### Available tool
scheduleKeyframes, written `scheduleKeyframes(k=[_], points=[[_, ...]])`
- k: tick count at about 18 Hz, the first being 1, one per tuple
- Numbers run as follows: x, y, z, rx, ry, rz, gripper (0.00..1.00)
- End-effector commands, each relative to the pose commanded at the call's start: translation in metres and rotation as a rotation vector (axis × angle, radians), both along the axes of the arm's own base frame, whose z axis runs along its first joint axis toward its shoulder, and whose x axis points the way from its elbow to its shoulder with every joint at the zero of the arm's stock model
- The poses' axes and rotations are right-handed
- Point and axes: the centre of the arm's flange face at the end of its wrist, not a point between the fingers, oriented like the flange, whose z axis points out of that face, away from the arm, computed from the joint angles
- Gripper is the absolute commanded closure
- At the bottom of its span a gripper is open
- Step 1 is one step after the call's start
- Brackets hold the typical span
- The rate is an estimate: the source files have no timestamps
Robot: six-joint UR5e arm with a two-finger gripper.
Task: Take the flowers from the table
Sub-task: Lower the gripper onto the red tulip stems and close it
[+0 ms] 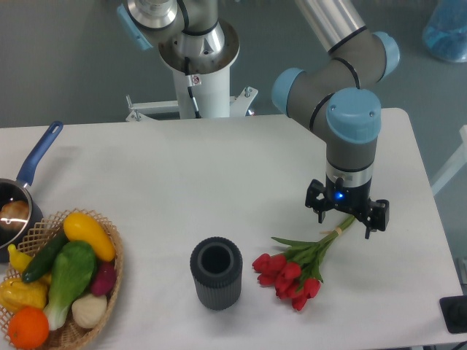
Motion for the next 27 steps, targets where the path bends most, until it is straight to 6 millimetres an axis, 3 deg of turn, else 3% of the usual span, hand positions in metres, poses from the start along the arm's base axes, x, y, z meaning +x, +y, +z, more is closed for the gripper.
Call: scheduleKeyframes(k=[6,13,17,19,27], points=[[0.004,0.0,-0.01,-0.006,-0.014,0.001,0.0],[0.015,-0.006,-0.045,-0.011,-0.02,-0.002,0.0],[0.009,0.001,-0.072,-0.033,-0.026,-0.068,0.0],[0.011,0.013,-0.091,-0.039,-0.029,-0.103,0.0],[0.01,0.035,-0.117,-0.034,-0.033,-0.122,0.0]])
